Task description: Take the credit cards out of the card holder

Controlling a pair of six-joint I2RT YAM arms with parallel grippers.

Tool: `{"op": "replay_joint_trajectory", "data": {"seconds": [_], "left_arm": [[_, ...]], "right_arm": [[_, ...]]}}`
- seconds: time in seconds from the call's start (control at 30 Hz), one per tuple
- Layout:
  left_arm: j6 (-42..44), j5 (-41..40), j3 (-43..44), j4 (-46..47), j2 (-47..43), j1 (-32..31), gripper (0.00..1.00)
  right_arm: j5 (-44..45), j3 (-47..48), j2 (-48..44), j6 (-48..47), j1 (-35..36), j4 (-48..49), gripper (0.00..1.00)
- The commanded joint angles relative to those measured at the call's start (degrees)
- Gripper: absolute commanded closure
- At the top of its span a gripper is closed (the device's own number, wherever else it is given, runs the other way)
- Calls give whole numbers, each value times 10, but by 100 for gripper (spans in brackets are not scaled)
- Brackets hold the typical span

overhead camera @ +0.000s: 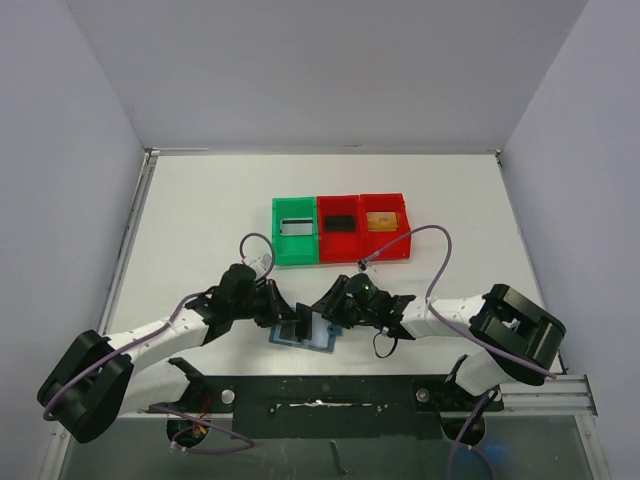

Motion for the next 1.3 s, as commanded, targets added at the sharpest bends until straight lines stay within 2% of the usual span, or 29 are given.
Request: {"op": "replay_joint_trajectory", "data": {"seconds": [0.0,0.1,0.17,0.37,0.57,0.7,0.8,0.87,1.07,1.2,1.27], "left_arm": [[27,-6,34,-11,-8,8,100],[-4,-9,18,37,-5,7,100],[-13,-22,10,37,-9,6,100],[-35,-43,-29,52,-56,5,100],[-1,-51,-30,57,-44,5,100],[-8,-66,-35,69,-65,5,100],[-5,-72,-40,68,-83,5,100],[-7,-77,-45,70,-95,5,100],[-45,-109,-66,51,-149,-3,100],[-96,-126,-117,133,-212,-14,100],[-109,-121,-132,168,-223,-14,100]], "right_arm": [[34,49,-34,-47,8,4,59],[6,51,-24,-50,8,23,60],[-18,45,-9,-49,7,39,60],[-34,2,-22,-50,1,6,63],[-68,0,-96,-156,-28,-48,62],[-91,4,-139,-213,-26,-40,57],[-85,-21,-183,-227,-23,-14,45],[-84,-35,-205,-228,-24,10,42],[-120,-6,-180,-221,-12,6,51],[-119,-5,-175,-246,4,20,48],[-104,12,-183,-269,2,-19,44]]}}
